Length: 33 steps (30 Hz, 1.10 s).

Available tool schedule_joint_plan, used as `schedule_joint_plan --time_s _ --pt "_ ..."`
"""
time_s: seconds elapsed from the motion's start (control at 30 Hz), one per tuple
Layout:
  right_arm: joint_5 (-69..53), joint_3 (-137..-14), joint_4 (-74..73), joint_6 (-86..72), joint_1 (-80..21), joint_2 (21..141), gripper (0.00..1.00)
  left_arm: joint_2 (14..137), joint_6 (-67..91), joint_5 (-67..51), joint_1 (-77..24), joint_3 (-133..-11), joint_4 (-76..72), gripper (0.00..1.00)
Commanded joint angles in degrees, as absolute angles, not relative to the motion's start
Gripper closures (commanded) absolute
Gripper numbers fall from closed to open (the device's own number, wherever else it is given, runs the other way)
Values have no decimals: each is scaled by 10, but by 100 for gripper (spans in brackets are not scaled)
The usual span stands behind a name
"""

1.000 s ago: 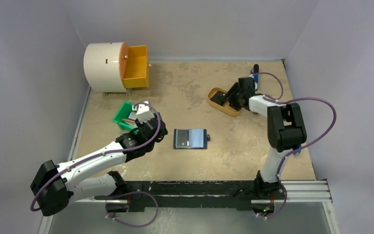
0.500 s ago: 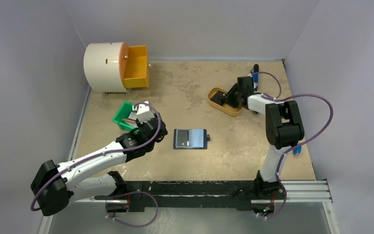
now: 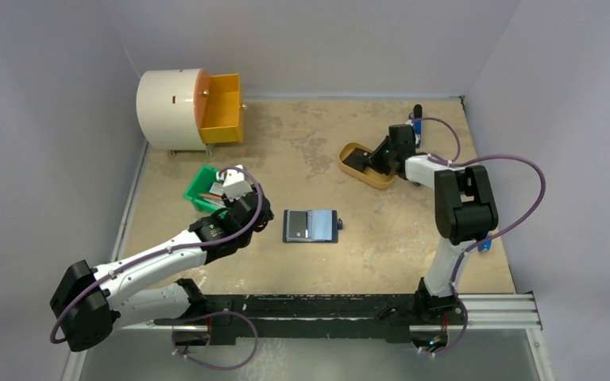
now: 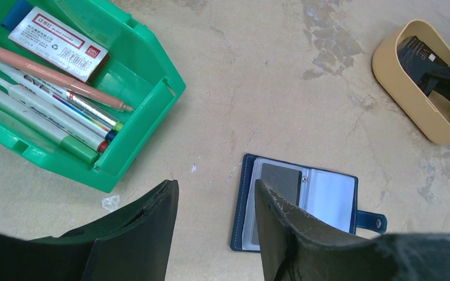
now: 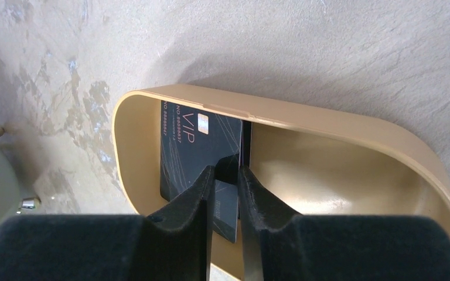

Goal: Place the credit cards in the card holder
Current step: Pick up the credit card from the storage box.

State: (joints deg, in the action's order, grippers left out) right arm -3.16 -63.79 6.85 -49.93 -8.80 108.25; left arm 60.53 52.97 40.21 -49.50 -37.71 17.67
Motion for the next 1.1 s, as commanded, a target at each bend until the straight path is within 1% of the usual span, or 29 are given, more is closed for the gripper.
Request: schedule_joint_plan --time_s 0.0,0.37,0.87,1.07 --pt "-25 -626 73 -497 -82 1051 79 604 537 400 -492 -381 159 50" --pt "-25 -613 71 -496 -79 1020 85 599 539 400 -491 -380 161 51" --pt "-56 -636 53 -506 -79 992 100 592 543 395 -492 -375 158 51" --pt "-66 -664 38 -516 -79 988 100 583 544 398 -492 -371 161 51"
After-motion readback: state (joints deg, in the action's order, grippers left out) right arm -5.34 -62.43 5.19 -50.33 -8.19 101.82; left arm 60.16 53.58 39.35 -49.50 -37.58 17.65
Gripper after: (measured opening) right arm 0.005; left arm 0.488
